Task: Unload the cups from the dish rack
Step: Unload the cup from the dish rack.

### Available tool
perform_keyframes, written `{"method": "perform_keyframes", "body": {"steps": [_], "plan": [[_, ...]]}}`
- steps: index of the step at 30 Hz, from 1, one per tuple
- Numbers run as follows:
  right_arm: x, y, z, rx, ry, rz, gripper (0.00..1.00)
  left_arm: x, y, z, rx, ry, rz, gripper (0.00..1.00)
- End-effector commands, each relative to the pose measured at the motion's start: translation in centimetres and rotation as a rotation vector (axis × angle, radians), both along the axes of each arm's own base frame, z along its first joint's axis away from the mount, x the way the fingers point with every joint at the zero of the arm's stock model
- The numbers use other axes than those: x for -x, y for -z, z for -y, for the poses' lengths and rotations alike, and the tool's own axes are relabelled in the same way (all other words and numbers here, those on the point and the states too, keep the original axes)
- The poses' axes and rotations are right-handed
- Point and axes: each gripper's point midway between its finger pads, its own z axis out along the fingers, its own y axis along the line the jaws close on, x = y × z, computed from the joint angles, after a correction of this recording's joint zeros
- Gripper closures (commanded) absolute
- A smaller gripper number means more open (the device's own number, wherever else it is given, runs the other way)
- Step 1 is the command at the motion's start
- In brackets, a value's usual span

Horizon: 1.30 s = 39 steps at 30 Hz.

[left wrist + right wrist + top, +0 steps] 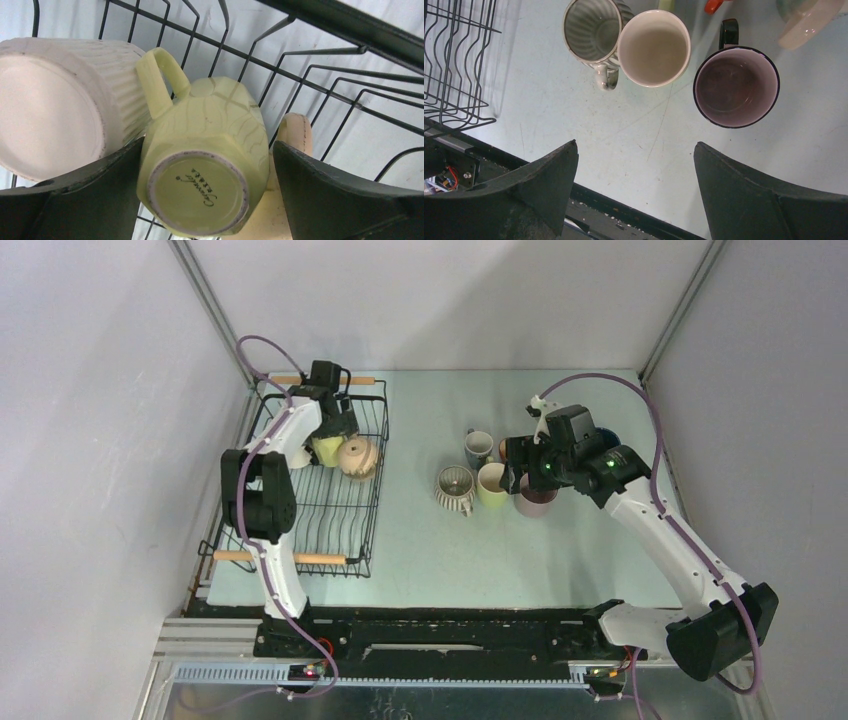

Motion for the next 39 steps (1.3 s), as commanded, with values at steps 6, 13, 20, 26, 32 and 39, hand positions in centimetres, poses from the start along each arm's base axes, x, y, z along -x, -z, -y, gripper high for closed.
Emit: {"method": "perform_keyframes", "body": {"steps": [6,13,20,26,32,39], "plan": [[-0.5,-0.5,-0.3,0.003,-0.011,0.037,0.08,-1.1,0.1,-0.2,-0.02,0.001,0.06,0.12],[-0.5,-0.5,-0.4,0.003,-0.014,0.04,0.08,-0.6,-1.7,-0.2,-0.017,0.0,0.088,0.39],[-0.4,-0.6,-0.7,-0.003,-0.019,0.041,0.08,0.0,-4.6,-0.5,-0.03,0.003,0.109,0.63],[-0.4,-0.7,-0.8,-0.008,-0.021,0.045,0.08,0.6,-7.0,-0.5,-0.023,0.005,0.141,0.69],[-0.3,-0.8,-1.0,-0.017,-0.022,0.047,0.08,1.0,-8.9,-0.5,-0.017,0.004,0.165,0.71],[-0.3,-0.9,-1.3,-0.032,-0.021,0.045,0.08,1.6,-10.5,-0.4,-0.016,0.007,0.181,0.72]]}}
